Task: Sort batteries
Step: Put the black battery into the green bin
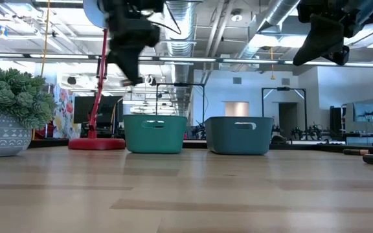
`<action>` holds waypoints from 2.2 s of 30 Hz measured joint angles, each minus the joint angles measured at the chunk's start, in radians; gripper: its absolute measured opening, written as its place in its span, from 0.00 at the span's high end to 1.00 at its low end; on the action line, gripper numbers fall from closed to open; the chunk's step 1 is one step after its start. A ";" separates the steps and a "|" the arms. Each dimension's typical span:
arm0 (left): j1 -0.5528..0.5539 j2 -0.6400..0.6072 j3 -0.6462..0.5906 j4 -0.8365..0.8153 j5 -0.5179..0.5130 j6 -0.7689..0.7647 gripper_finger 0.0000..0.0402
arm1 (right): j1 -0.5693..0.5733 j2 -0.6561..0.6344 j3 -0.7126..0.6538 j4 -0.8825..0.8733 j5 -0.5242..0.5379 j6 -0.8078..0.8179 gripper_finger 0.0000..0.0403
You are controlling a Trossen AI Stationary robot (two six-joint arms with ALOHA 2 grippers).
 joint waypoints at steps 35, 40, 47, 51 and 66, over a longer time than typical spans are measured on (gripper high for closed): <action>0.222 0.483 0.206 0.109 0.185 0.408 0.56 | -0.057 0.000 0.000 0.001 0.000 0.155 0.99; 0.221 0.484 0.250 0.077 0.184 0.431 0.55 | -0.057 0.000 0.000 0.001 0.000 0.155 0.99; 0.221 0.483 0.391 0.027 0.160 0.397 0.55 | -0.063 0.000 0.000 0.018 0.000 0.154 0.99; 0.221 0.484 0.499 -0.068 0.143 0.439 0.55 | -0.063 0.000 0.000 0.019 0.000 0.153 0.99; 0.122 0.200 0.271 0.218 0.262 0.477 0.54 | -0.201 -0.003 0.000 0.024 0.000 0.109 0.93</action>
